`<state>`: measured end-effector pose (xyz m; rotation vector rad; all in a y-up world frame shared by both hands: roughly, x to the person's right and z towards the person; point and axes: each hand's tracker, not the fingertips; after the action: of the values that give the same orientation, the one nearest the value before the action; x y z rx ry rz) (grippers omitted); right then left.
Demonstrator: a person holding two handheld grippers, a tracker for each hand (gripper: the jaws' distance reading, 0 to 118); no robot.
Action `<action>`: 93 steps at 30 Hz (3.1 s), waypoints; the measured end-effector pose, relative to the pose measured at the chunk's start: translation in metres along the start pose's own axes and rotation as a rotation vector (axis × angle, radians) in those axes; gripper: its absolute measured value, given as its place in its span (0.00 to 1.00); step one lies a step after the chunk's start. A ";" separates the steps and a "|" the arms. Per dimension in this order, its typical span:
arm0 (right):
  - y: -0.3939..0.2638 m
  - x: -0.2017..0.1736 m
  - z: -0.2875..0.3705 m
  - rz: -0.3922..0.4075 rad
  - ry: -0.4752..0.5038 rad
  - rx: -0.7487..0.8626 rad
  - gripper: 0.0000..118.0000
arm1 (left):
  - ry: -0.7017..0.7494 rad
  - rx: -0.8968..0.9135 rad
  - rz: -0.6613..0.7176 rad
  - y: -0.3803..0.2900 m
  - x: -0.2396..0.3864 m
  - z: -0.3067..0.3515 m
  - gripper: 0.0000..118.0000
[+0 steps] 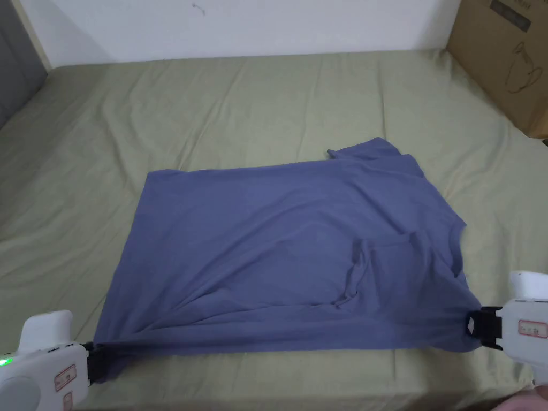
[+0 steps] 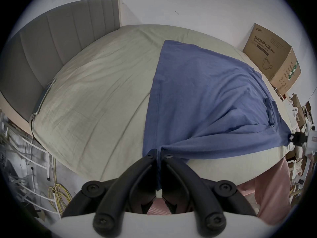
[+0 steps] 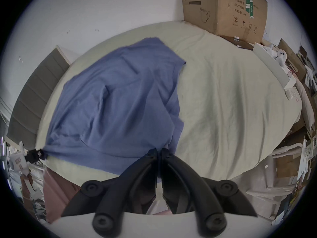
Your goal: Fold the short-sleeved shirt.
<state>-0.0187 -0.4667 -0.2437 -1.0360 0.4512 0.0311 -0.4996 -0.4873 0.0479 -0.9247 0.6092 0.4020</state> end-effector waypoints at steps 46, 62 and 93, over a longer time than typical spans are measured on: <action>0.002 -0.035 -0.003 0.007 0.020 0.021 0.03 | 0.054 -0.085 0.086 0.087 0.012 -0.085 0.61; 0.046 -0.026 -0.072 0.094 -0.028 -0.063 0.12 | -0.023 -0.074 0.029 0.090 0.012 -0.058 0.02; 0.066 -0.058 0.006 0.120 -0.053 0.045 0.03 | -0.085 0.074 -0.021 0.095 0.041 0.022 0.00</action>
<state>-0.0850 -0.4167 -0.2736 -0.9607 0.4635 0.1546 -0.5153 -0.4138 -0.0268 -0.8381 0.5333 0.3955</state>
